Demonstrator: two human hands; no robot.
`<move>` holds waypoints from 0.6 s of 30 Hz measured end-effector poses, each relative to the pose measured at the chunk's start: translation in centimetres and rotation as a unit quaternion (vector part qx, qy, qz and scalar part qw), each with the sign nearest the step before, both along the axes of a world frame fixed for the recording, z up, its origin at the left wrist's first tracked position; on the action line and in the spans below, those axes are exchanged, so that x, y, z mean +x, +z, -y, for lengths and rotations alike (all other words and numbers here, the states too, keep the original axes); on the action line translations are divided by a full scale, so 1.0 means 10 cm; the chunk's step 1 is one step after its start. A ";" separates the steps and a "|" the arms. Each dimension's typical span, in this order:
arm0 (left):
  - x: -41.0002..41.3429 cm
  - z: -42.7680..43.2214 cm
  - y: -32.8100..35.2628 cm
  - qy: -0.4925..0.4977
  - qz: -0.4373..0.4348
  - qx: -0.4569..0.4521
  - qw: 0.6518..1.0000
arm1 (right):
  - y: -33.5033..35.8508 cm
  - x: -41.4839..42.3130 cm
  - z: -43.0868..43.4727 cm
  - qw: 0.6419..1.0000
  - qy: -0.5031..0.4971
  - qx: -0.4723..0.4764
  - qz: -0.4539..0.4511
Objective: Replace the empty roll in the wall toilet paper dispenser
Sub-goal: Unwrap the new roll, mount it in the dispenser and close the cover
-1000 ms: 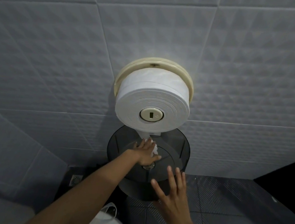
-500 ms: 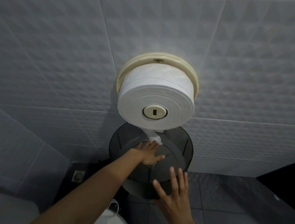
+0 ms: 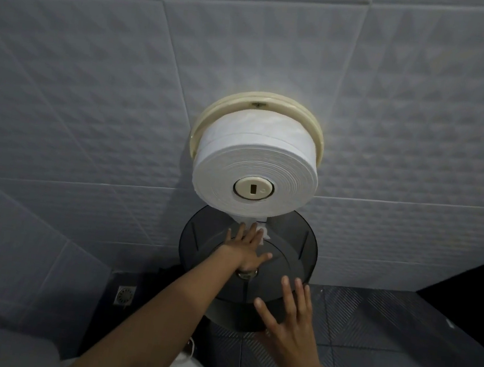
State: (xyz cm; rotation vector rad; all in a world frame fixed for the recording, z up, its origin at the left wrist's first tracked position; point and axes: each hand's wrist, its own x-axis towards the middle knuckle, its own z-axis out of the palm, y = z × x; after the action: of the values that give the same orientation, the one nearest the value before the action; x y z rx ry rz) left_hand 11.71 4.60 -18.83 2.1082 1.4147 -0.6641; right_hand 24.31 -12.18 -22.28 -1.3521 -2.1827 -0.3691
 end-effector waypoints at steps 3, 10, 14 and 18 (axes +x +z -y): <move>-0.08 0.08 0.19 0.000 0.009 0.004 1.000 | 0.03 0.02 0.01 1.000 -0.005 0.005 -0.012; -0.55 0.56 0.90 0.076 0.129 -0.015 0.989 | 0.24 0.03 0.04 0.999 -0.009 -0.034 -0.026; -0.87 0.85 1.12 0.104 0.224 0.122 0.961 | 0.57 0.03 -0.05 0.996 0.006 -0.082 -0.042; -1.08 1.01 1.17 0.107 0.310 0.229 0.916 | 1.06 0.08 -0.21 0.988 0.020 -0.143 -0.046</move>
State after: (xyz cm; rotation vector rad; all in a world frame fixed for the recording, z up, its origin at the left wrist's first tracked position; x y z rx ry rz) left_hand 0.93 -5.51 -7.15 2.1592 1.4665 0.4468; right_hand 25.14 -10.03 -11.69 -1.4405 -2.2435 0.0244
